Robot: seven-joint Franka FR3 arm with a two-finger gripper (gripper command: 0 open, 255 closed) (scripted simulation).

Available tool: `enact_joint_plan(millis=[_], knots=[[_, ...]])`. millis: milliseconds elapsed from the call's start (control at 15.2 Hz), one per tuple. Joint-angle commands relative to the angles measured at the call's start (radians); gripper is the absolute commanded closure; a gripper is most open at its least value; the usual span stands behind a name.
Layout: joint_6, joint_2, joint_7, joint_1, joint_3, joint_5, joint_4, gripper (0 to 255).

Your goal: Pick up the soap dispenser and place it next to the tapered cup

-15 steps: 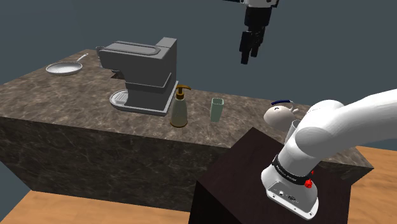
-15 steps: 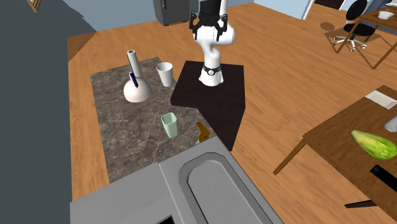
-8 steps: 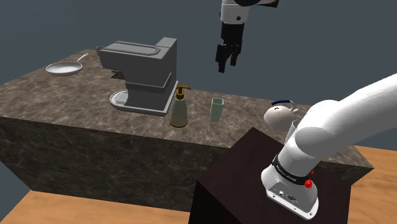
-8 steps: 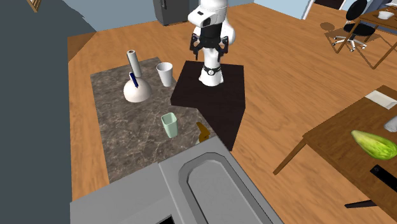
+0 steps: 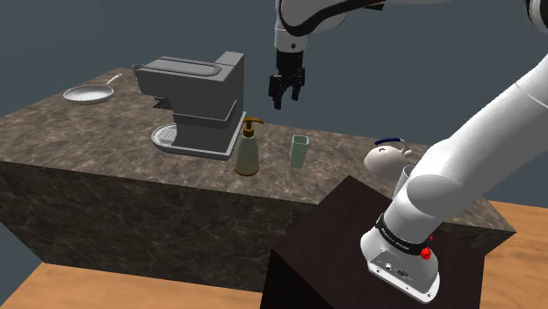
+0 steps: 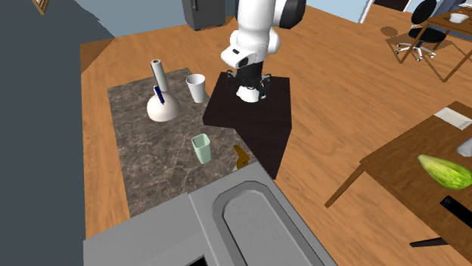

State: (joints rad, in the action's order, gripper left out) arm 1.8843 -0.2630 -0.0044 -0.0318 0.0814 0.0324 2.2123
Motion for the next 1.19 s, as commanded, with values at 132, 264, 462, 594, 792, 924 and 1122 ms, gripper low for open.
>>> enact_joint_plan(millis=[132,264,462,594,792,924,1122], knots=[[0.078,0.144,0.033,-0.002,0.008,0.005,-0.071,0],[0.110,0.218,0.049,-0.001,0.011,0.010,-0.116,0],[0.148,0.330,0.072,0.000,0.013,0.017,-0.194,0],[0.168,0.406,0.087,0.002,0.013,0.023,-0.253,0],[0.188,0.522,0.107,0.006,0.011,0.030,-0.352,0],[0.192,0.564,0.113,0.009,0.010,0.033,-0.391,0],[0.228,0.579,0.115,0.009,0.008,0.035,-0.371,0]])
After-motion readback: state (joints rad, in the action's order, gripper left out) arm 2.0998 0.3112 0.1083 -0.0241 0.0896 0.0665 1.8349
